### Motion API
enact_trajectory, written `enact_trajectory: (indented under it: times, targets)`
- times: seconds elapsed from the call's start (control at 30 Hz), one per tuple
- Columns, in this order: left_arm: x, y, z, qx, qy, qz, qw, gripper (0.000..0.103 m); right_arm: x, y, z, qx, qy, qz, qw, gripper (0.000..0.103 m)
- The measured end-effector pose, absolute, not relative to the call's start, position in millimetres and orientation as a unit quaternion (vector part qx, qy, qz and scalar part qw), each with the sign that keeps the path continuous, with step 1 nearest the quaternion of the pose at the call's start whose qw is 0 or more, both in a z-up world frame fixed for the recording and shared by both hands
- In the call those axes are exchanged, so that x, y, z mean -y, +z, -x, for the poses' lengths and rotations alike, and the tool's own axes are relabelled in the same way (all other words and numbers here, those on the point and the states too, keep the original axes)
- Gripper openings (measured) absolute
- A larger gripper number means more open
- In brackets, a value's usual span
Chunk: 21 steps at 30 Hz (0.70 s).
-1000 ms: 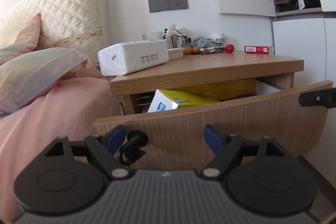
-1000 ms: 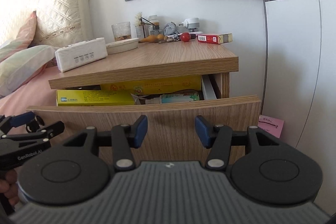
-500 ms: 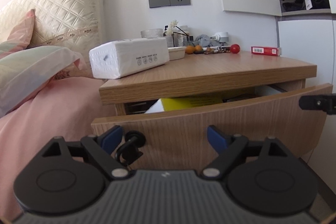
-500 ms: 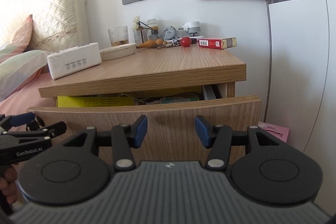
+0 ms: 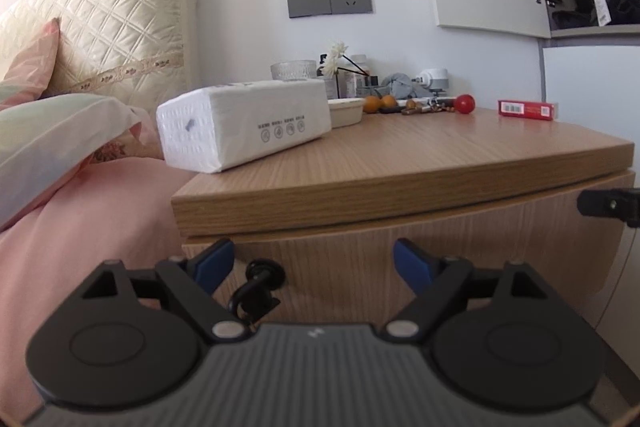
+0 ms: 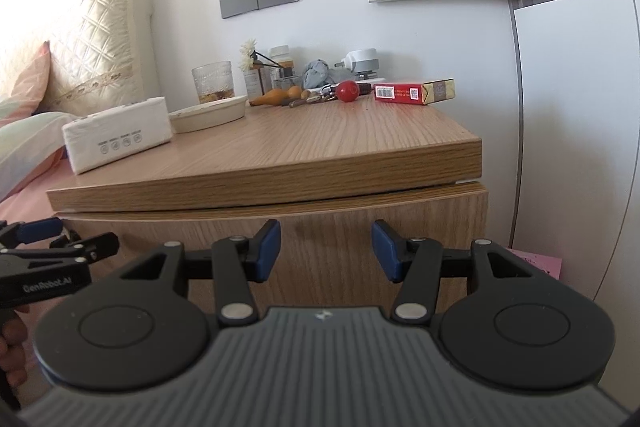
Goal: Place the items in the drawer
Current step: 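Push the drawer front closed with the left gripper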
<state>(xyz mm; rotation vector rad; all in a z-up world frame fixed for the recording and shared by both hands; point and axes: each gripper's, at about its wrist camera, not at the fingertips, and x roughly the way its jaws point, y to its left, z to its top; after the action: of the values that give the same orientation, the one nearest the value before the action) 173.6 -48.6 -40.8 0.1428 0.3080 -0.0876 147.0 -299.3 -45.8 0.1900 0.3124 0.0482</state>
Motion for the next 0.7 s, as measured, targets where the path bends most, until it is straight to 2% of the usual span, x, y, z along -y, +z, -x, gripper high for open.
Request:
enact_trajectory:
  times: [0.7]
  targets:
    - [40.1, -39.4, -182.7, -0.160, -0.043, -0.059, 0.984, 0.089, 294.7, -51.6, -161.0, -0.147, 0.009, -0.087, 0.985, 0.056]
